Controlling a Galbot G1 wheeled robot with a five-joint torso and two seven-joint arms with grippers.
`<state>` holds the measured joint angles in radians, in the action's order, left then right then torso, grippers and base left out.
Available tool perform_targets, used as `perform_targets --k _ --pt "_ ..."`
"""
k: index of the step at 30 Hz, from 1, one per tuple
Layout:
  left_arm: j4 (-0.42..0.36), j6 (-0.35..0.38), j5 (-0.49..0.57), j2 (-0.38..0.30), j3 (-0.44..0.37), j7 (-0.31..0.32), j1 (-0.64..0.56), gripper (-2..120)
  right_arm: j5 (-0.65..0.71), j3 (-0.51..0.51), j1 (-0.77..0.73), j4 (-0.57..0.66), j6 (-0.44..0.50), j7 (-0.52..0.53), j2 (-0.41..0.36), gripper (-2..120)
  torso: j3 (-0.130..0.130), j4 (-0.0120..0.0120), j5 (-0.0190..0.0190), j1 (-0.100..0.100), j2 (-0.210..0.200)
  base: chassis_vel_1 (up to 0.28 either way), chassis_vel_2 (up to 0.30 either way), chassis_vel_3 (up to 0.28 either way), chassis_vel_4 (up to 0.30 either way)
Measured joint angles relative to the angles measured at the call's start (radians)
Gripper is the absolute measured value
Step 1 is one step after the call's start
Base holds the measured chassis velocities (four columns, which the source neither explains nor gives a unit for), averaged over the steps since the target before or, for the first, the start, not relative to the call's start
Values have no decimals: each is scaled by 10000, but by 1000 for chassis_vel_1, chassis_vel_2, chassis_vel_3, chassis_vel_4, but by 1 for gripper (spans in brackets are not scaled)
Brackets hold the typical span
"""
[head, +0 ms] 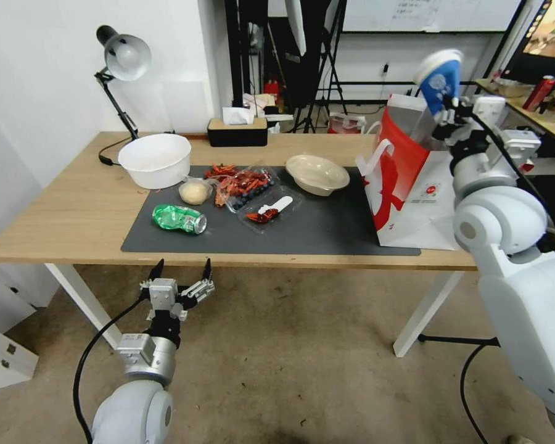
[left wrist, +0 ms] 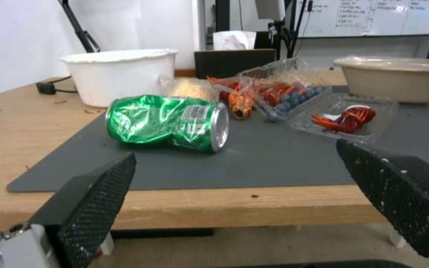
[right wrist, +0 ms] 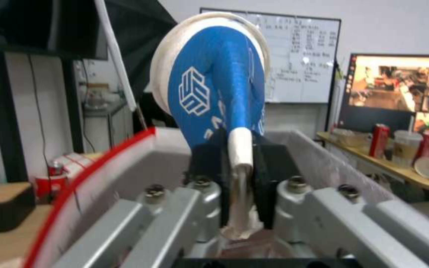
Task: Pick up the trash from the table and place it into the takeout bag.
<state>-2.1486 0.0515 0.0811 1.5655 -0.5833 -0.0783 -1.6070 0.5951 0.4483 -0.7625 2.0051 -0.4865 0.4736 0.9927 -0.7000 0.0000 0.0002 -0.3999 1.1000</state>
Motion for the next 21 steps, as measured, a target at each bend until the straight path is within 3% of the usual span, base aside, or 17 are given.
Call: perform_targets --k 3,9,11,13,16,19,21 --pt "-44 0 -1 -23 -7 -3 -29 100 -3 111 -86 6 -64 17 29 29 1 1 0 1 0 0 0 0 0" --pt "-84 0 -1 -29 -13 -8 -56 100 117 233 -89 149 -97 17 16 43 0 1 -2 0 0 0 0 0 0" --pt "-94 0 -2 -26 -10 -11 -66 100 184 325 -88 278 -144 19 -18 57 1 1 -2 0 0 0 0 0 0" --pt "-99 -1 -5 -23 -8 -13 -67 100 201 370 -99 321 -140 17 -25 61 0 1 -2 0 0 0 0 0 0" --pt "-102 -2 -15 -21 -1 -16 -71 100 519 476 -177 410 473 -317 -64 71 0 -1 -1 0 0 0 0 0 0" --pt "-102 -12 -25 -29 6 -19 -70 100 1396 430 -583 698 2201 -1528 -193 86 1 1 -4 0 0 0 0 0 0" --pt "-102 -20 -28 -30 12 -21 -68 100 1488 380 -730 800 2404 -1752 -204 89 1 1 -4 1 0 0 0 0 0"
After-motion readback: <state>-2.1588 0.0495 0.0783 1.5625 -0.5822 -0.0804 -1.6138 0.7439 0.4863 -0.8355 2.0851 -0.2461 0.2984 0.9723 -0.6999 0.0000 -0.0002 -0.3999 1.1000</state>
